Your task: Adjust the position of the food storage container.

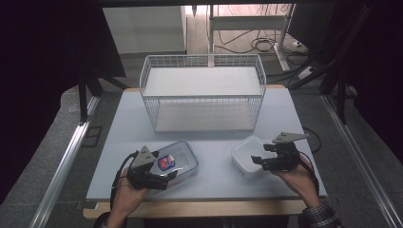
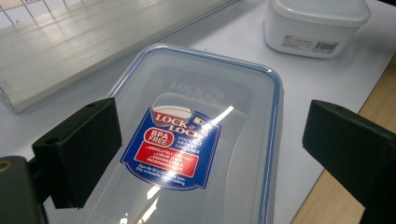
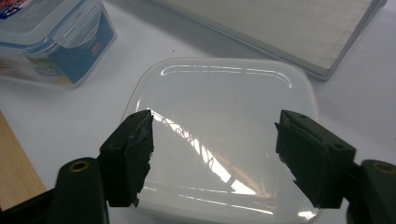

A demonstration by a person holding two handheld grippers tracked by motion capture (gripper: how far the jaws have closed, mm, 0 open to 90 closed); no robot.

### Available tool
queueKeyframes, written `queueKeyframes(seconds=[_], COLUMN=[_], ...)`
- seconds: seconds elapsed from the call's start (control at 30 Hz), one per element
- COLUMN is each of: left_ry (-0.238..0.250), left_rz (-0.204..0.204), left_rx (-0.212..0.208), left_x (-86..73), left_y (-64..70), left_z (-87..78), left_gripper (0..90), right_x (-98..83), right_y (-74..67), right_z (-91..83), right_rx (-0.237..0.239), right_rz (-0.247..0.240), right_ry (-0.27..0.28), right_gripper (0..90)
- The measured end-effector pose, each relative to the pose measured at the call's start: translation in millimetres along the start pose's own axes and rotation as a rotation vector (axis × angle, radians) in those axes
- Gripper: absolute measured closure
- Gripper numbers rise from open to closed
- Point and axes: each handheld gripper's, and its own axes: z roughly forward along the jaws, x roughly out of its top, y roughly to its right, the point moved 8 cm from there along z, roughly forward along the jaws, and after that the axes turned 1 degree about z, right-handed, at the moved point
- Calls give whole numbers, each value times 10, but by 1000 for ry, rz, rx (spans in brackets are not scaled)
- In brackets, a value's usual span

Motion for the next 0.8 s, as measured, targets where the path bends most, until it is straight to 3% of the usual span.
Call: queueKeyframes(seconds=[0.07,0.2,0.23,0.27,0.33,0.43,0.5,0.53,0.67,0.8], left_ry=[-4,3,9,9,4,-5,-20,-20,-27,-12], left_rz=[-26,-37,-43,-44,-31,-27,-24,-24,-28,-17], left_rx=[-2,-12,-21,-23,-1,4,17,17,35,43], left_x=[4,18,26,30,36,36,30,30,30,35], left_y=[-5,-1,4,8,14,25,43,43,42,28], left_z=[-12,-29,-33,-34,-34,-21,-2,-2,5,-17], left_gripper=[45,41,43,43,49,53,83,97,137,150], right_x=[1,19,29,29,50,92,184,184,327,422], right_y=[-10,-17,-22,-22,-32,-49,-80,-80,-37,36], right_z=[15,14,11,11,-1,-7,5,5,140,274], right_rx=[-9,-12,-18,-18,-26,-26,-10,-10,-26,-23], right_rz=[-6,-6,-24,-24,-63,-88,-109,-109,-134,-120], right_ry=[-7,-3,-7,-7,-21,-18,0,0,-20,-29], right_gripper=[307,357,417,417,523,590,702,702,853,892])
